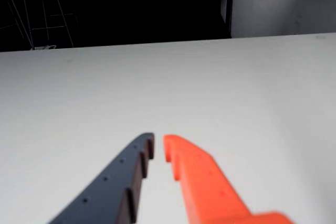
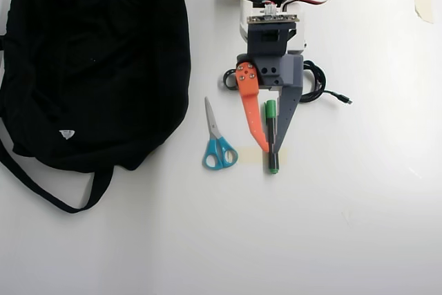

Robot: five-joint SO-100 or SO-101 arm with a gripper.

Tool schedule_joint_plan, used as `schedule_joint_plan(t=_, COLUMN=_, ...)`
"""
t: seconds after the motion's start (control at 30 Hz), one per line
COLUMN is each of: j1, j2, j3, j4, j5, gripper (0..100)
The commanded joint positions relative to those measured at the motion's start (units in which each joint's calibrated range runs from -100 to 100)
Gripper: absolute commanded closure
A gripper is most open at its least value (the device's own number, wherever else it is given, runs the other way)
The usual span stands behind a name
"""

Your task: Put the green marker into the black bag

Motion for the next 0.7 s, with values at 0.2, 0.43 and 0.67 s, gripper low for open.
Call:
schedule_joint_plan(t=0.2, j1=-1.74, j2=-1.70, j3=-1.67, j4=4.73, j5=-0.19, gripper=98)
schedule_joint_plan(t=0.43, j1=-3.08, j2=-1.53, j3=-15.96, j4=36.77, j5=0.28, gripper=98)
schedule_joint_plan(t=0.67, j1=-6.23, j2=-1.28, j3=-18.47, j4=52.62, j5=0.28, gripper=98)
